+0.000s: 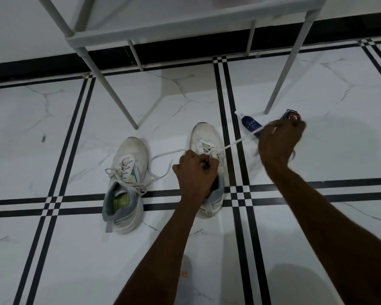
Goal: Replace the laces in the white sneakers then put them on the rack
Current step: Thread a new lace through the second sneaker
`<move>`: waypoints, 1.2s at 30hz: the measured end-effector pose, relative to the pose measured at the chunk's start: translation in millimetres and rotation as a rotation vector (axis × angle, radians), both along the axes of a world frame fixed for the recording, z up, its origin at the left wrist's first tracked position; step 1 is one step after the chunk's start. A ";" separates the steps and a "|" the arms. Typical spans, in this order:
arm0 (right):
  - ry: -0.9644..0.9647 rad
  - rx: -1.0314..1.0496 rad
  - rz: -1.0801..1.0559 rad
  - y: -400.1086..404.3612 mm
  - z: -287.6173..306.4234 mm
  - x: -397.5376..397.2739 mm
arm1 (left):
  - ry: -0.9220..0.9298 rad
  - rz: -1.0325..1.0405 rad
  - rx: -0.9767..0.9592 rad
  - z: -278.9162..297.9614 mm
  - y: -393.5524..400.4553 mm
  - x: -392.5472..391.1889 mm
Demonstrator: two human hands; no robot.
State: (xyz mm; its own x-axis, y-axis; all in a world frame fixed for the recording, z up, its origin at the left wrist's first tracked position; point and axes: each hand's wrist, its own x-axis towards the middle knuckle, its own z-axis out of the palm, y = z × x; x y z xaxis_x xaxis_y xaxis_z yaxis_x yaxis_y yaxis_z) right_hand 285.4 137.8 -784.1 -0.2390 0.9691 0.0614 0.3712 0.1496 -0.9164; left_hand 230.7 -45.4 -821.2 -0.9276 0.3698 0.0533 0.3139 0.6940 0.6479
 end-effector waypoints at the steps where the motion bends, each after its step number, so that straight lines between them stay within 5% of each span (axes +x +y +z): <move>1: 0.060 -0.006 -0.114 5.2 7.6 1.3 | 0.004 -0.004 -0.006 0.4 -0.4 0.2; 3: -0.009 0.156 -0.076 2.5 10.3 -1.4 | 0.000 -0.009 -0.013 1.1 -0.3 0.3; 7: -0.299 0.183 0.726 -30.9 -26.1 -8.5 | 0.011 -0.008 -0.001 0.2 -1.9 -0.1; 9: -0.376 0.157 0.883 -35.6 -35.3 -10.1 | 0.016 -0.004 -0.015 0.4 -2.1 0.4; 17: -0.406 -0.223 0.886 -22.9 5.8 -13.3 | 0.021 -0.032 0.108 14.5 -0.6 -15.7; 22: -0.235 -0.368 0.856 -8.9 46.6 -19.9 | -0.421 -0.491 0.151 47.2 16.6 -55.0; 27: -0.219 -0.289 0.863 0.7 52.0 -14.4 | -0.125 -0.049 0.199 39.9 10.9 -77.9; 32: -0.213 -0.303 0.933 -8.7 48.2 -16.7 | -0.352 -0.532 0.246 50.5 17.9 -74.8; 34: -0.213 -0.296 0.934 -9.5 48.4 -17.8 | -0.279 -0.433 0.218 48.6 21.1 -72.2; 36: -0.216 -0.285 0.920 -6.8 49.2 -17.4 | -0.103 -0.065 0.165 45.1 15.3 -78.8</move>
